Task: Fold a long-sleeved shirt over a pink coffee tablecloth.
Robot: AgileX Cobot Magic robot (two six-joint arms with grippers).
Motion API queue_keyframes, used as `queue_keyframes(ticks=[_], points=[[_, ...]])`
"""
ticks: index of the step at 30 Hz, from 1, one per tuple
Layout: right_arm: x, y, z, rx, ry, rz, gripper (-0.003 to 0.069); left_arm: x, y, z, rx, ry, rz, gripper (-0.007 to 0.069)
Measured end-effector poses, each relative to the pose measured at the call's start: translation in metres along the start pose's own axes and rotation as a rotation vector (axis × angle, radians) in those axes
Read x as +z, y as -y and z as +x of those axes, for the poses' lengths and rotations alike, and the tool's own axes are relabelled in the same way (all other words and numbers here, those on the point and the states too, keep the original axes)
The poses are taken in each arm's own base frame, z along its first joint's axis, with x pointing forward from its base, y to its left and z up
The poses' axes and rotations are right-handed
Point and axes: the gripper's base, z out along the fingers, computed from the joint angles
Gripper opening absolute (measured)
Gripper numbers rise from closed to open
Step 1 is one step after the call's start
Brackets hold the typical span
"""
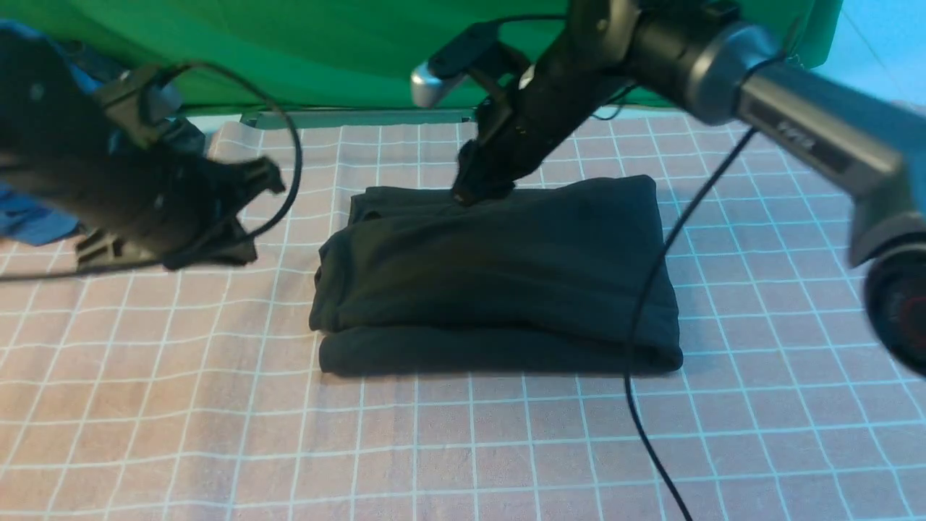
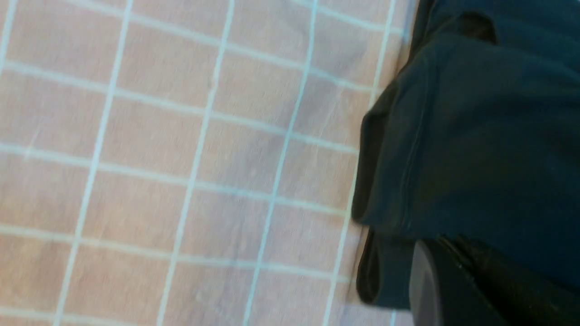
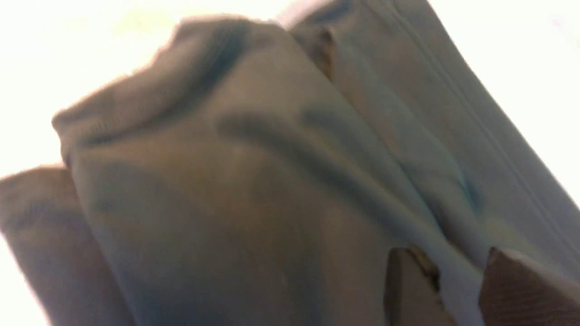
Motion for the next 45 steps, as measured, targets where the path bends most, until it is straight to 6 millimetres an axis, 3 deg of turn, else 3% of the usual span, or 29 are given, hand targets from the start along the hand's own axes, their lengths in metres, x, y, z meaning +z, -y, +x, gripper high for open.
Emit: queue_keyframes(ticks=[1,5,12,16,22,24,45], points=[[0.009,-0.005,-0.005,-0.019,0.009,-0.006,0.0347,-0.006,-0.004,0.011,-0.008,0.007,0.006,0.0013],[0.026,-0.012,-0.007,-0.038,0.011,-0.016,0.0433,-0.011,-0.013,0.032,-0.017,-0.008,0.003,0.0013],[0.052,-0.009,0.004,-0.080,-0.026,0.014,0.0444,-0.011,-0.020,0.046,-0.021,0.005,0.004,0.0013],[0.055,-0.007,0.004,-0.092,-0.016,0.034,0.0395,-0.011,-0.020,0.046,-0.022,0.014,0.006,0.0013],[0.063,-0.005,0.007,-0.105,-0.018,0.045,0.0107,-0.012,-0.020,0.046,-0.018,0.025,0.010,0.0013],[0.063,-0.004,0.007,-0.104,-0.013,0.049,0.0057,-0.012,-0.020,0.046,-0.018,0.025,0.010,0.0013],[0.054,0.004,-0.007,-0.112,0.091,0.159,0.0043,-0.011,-0.020,0.046,-0.011,0.026,0.010,0.0013]])
